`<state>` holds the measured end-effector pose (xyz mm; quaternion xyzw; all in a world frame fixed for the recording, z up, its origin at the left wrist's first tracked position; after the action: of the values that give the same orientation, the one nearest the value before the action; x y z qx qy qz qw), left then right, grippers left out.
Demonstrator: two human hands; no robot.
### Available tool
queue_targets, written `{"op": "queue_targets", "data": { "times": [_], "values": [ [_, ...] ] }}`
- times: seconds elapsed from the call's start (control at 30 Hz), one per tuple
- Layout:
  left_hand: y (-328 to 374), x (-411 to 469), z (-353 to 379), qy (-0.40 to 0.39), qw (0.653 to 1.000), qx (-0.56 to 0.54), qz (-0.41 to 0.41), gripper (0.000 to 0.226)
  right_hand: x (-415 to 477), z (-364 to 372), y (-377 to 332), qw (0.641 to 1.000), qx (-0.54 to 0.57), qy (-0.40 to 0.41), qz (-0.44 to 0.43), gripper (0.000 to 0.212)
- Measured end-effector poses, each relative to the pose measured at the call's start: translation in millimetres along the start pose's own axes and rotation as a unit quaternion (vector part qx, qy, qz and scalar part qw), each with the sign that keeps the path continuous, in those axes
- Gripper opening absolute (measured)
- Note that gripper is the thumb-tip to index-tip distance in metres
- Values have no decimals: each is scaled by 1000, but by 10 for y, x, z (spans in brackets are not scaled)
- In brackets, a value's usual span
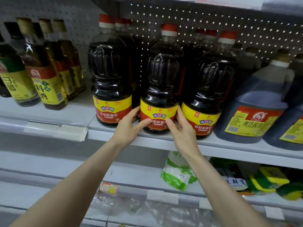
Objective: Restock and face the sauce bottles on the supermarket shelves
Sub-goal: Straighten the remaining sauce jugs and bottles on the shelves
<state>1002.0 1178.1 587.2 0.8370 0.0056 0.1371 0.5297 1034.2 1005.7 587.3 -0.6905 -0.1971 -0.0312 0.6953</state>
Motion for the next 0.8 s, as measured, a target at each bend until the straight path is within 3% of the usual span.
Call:
{"op": "queue_targets", "data": {
  "times": [0.23, 0.8],
  "values": [
    [-36, 58, 4, -6, 1000, -25, 17, 55, 13, 59, -22, 1000, 11, 20, -1, 63],
    [-44, 69, 23, -18, 999, -40, 13, 59, 15, 64, -30, 999, 1, 40, -5, 61]
  ]
}}
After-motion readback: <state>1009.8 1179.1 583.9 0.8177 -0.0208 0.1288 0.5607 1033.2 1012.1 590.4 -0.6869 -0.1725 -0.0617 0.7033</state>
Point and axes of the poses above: each hand's wrist, its own x-axis towards the middle knuckle, its own z-axis out of the palm, y = z × x, the point moved 6 cm from there along x, towards the middle knuckle, and after that the axes turned 10 degrees about x, right-handed, at the moved point
